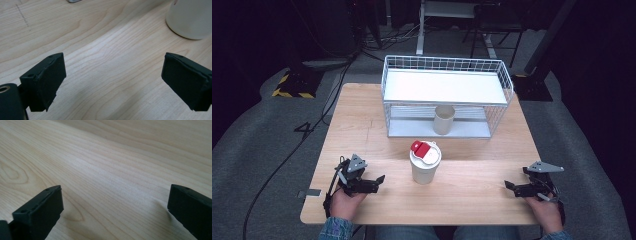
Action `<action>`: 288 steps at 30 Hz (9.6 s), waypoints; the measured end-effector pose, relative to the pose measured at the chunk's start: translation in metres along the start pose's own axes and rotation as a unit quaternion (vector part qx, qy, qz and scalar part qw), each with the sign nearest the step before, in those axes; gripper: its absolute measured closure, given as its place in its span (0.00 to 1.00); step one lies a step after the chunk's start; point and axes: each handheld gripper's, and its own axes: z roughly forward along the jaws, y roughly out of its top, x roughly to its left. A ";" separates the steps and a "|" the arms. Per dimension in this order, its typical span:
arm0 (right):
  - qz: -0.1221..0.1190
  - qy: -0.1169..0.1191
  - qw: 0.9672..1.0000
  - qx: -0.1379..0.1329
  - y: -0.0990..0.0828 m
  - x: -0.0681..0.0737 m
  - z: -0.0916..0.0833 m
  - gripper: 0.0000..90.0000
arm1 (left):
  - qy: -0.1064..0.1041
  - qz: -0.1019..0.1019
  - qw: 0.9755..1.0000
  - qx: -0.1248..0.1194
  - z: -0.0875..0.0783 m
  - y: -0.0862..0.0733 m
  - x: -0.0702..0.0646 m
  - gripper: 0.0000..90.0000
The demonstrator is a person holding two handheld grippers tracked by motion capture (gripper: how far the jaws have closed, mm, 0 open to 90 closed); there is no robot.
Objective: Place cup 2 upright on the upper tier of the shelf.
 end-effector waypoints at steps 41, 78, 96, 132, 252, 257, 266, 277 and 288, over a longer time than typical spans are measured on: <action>-0.016 0.000 1.000 0.011 -0.003 0.002 0.000 0.01 | -0.104 0.031 0.984 -0.140 0.009 0.033 -0.054 0.00; -0.016 -0.002 1.000 0.012 -0.002 0.002 0.001 0.00 | -0.131 0.010 0.976 -0.176 0.067 0.051 -0.092 0.01; -0.016 -0.002 1.000 0.012 -0.002 0.002 0.001 0.00 | -0.118 0.007 0.971 -0.210 0.081 0.047 -0.099 0.11; -0.016 -0.002 1.000 0.012 -0.002 0.002 0.001 0.00 | -0.107 0.028 0.971 -0.212 0.058 0.059 -0.102 0.14; -0.017 -0.004 1.000 0.012 -0.001 0.004 0.002 0.01 | -0.132 0.061 0.954 -0.261 0.008 0.293 -0.054 0.15; -0.017 -0.004 1.000 0.012 -0.001 0.004 0.002 0.01 | -0.128 0.069 0.953 -0.267 0.017 0.305 -0.047 0.15; -0.015 -0.003 1.000 0.012 -0.001 0.004 0.002 0.01 | -0.110 0.055 0.954 -0.272 0.036 0.320 -0.033 0.15; -0.015 -0.003 1.000 0.012 -0.001 0.004 0.002 0.01 | -0.078 0.023 0.961 -0.265 0.060 0.329 -0.030 0.15; -0.016 -0.003 1.000 0.011 -0.001 0.004 0.002 0.01 | -0.066 0.013 0.964 -0.256 0.074 0.330 -0.032 0.15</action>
